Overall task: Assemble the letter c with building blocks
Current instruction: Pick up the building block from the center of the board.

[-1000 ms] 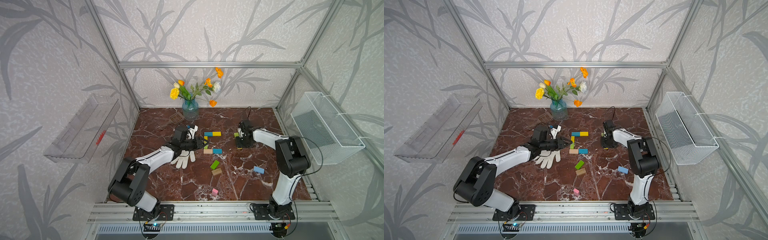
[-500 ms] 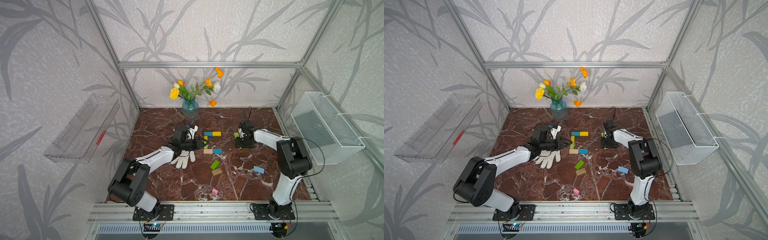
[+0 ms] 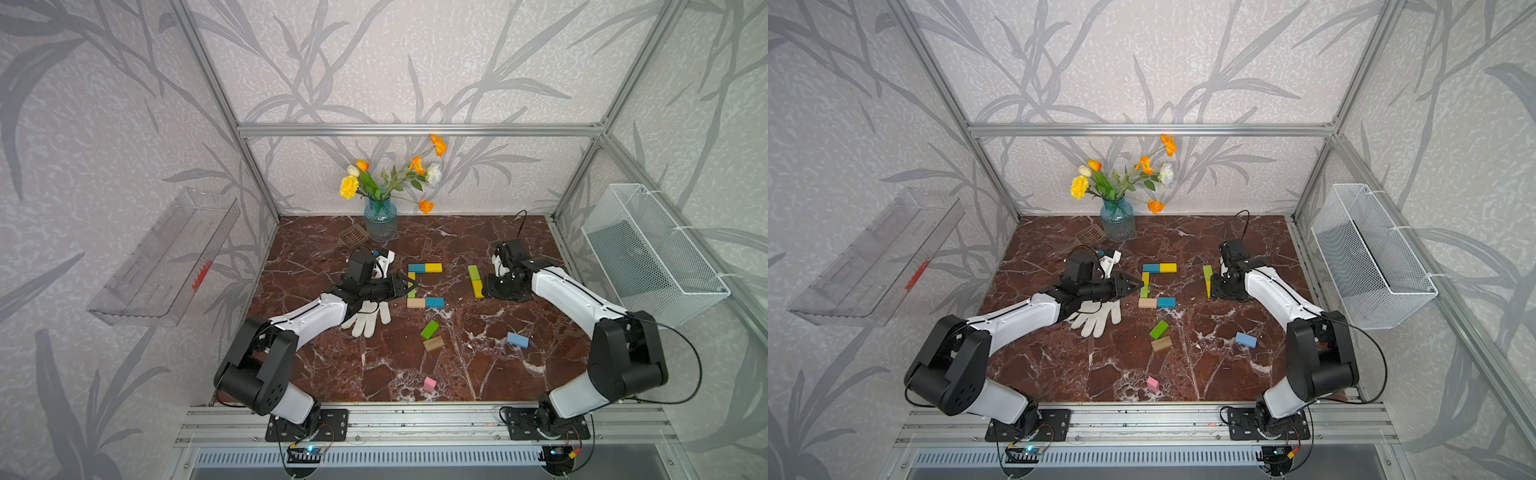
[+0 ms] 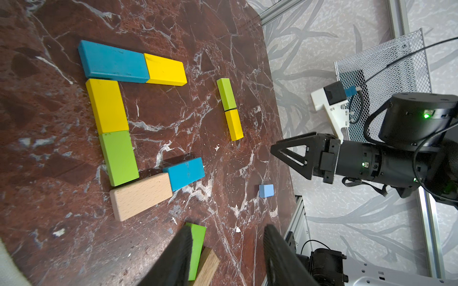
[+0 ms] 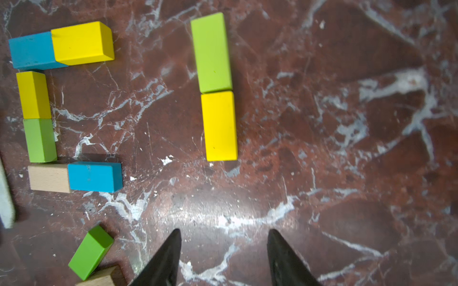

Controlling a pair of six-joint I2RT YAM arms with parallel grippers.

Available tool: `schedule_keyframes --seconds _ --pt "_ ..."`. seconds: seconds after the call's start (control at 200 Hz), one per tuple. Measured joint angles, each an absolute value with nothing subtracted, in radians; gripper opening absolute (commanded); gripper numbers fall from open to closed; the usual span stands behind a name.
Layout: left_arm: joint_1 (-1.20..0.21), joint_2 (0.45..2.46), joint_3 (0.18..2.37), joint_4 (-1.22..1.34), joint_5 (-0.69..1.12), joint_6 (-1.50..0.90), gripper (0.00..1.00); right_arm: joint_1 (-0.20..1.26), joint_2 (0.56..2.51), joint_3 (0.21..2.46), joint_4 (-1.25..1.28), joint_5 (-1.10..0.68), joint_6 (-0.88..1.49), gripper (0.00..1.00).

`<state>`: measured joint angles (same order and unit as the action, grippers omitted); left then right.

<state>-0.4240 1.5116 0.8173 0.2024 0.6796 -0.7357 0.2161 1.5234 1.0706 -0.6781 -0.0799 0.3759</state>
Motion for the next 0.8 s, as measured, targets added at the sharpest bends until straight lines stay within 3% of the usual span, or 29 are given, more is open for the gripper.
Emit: schedule_keyframes --seconds 0.405,0.53,0.675,0.8 --pt "-0.424 1.496 0.802 0.217 0.674 -0.736 0.48 -0.1 1.245 0.867 -0.859 -0.231 0.599 0.6" --pt "-0.424 1.492 0.796 0.225 0.674 -0.737 0.48 -0.129 1.175 0.797 -0.892 -0.258 0.67 0.61" --pt "-0.424 1.486 0.786 0.241 0.674 -0.737 0.48 -0.138 1.089 0.693 -0.887 -0.28 0.795 0.72" --pt "-0.424 1.47 0.769 0.252 0.675 -0.738 0.48 -0.138 1.033 0.597 -0.854 -0.293 0.918 0.72"
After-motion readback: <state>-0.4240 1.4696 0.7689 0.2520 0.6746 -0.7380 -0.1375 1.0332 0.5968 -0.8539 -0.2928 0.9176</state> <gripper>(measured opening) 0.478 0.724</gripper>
